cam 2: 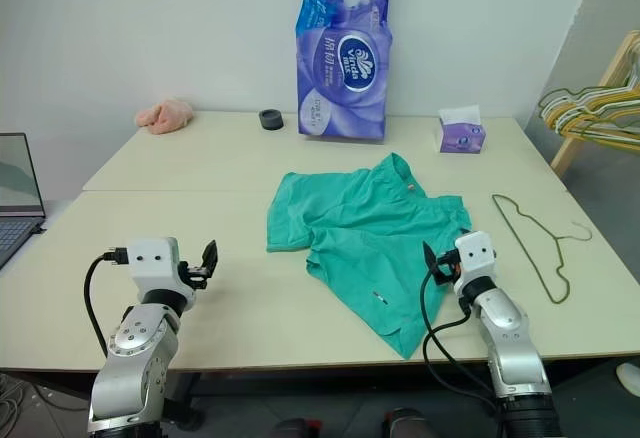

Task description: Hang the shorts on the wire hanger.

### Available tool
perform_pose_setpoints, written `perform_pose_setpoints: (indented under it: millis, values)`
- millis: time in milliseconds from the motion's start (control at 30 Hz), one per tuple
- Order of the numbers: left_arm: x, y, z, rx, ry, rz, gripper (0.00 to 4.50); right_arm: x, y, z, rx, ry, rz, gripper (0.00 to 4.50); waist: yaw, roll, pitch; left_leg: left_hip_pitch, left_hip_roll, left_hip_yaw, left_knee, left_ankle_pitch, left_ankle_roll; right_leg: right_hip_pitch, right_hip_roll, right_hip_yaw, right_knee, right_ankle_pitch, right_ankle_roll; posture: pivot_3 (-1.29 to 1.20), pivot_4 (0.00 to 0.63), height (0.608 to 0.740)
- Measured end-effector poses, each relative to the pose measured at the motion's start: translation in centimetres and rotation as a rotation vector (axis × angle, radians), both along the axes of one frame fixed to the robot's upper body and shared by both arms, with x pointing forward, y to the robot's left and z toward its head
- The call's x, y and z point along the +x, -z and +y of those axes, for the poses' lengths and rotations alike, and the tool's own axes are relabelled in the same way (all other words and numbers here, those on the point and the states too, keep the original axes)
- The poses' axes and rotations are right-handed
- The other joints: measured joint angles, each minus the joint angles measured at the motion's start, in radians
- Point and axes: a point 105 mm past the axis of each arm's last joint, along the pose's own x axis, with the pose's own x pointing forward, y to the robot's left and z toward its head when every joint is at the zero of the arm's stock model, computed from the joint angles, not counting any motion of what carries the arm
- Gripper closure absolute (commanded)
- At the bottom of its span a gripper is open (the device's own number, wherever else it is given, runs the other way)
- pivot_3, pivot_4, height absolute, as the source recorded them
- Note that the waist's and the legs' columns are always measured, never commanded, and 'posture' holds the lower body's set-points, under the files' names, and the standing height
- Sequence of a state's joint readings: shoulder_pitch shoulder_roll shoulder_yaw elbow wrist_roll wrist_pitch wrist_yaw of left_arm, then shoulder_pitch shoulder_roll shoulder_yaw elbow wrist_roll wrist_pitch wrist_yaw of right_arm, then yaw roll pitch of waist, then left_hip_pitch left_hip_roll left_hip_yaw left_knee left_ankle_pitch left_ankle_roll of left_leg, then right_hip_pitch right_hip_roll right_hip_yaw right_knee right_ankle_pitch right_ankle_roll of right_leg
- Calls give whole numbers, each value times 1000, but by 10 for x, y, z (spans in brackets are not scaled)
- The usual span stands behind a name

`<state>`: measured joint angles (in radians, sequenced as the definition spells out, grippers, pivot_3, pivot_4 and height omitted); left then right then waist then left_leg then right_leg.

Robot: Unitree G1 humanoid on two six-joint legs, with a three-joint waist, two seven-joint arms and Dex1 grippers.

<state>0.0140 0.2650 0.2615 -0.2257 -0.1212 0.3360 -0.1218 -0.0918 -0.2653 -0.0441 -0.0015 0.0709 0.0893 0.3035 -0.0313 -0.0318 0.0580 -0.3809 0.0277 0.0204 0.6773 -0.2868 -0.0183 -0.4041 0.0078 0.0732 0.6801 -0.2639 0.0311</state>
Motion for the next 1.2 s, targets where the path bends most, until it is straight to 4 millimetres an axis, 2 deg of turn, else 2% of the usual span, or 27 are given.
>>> perform_pose_setpoints:
  millis: [267,900,967,1067,1133,1200]
  values:
    - [0,-5,1,30,7,-13,1151,0,1,1,3,-6,6,27,0,0,0,0,0,0,0,0,0,0,0,0,0,0,0,11,40,740]
    - [0,1,-1,51,12,31,1151,-3,6,11,3,-57,33,27,0,1,1,0,0,0,0,0,0,0,0,0,0,0,0,-18,60,740]
    - [1,2,-6,50,36,40,1151,-4,6,12,0,-65,37,27,0,2,2,0,0,0,0,0,0,0,0,0,0,0,0,-42,63,740]
    - [4,4,-25,9,138,51,620,-9,5,11,-3,-85,41,0,-1,3,4,0,0,1,0,0,0,0,0,0,0,-1,2,-83,70,740]
    - [9,0,-42,-4,228,40,41,-14,0,11,-12,-132,45,0,-3,6,7,0,0,3,0,0,0,0,0,1,0,-3,4,-97,73,740]
    - [14,-5,-61,3,327,36,41,-22,-8,12,-25,-205,48,0,-4,7,8,0,0,4,0,0,0,0,0,1,0,-3,4,-129,75,740]
